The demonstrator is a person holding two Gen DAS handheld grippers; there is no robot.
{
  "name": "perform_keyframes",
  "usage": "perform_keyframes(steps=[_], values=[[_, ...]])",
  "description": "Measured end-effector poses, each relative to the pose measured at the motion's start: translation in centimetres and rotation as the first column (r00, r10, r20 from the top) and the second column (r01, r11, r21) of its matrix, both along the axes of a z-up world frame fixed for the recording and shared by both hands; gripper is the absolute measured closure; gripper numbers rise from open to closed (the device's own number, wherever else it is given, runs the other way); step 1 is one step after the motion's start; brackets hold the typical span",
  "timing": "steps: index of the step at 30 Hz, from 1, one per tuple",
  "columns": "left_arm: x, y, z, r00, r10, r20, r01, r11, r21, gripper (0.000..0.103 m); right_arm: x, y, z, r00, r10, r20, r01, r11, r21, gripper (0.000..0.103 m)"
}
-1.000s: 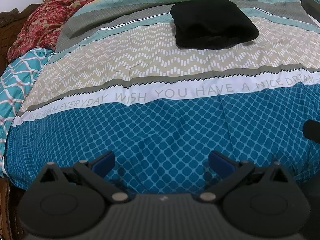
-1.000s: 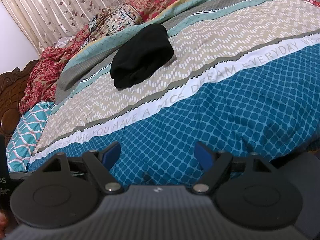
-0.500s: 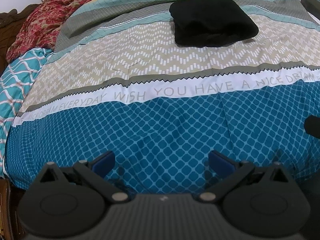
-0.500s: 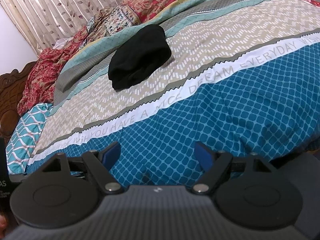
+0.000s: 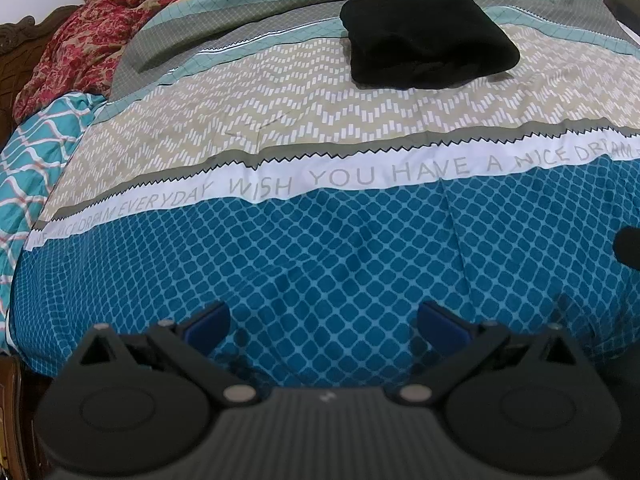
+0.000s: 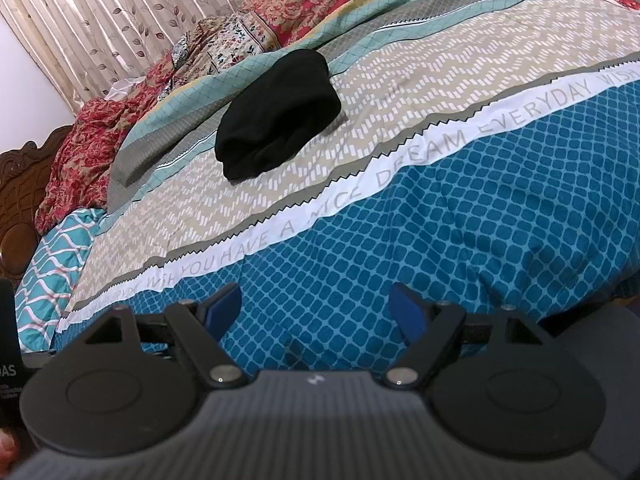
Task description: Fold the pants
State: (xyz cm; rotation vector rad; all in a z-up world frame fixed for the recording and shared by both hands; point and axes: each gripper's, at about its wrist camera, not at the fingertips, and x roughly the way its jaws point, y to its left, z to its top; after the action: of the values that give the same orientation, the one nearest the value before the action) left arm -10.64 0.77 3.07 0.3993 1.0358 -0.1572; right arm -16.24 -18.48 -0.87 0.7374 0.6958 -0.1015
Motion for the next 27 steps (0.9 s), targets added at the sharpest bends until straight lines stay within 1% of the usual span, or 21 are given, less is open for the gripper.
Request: perform_keyframes(steps=[27], values=[[-0.02,0.00,-0.44,1.000,0.004,-0.008,-0.004,1.000,0.016,0.000,-0.02,0.04,-0.23,1.000,-0.007,-0.006,0.007,1.000,0.011,0.020]])
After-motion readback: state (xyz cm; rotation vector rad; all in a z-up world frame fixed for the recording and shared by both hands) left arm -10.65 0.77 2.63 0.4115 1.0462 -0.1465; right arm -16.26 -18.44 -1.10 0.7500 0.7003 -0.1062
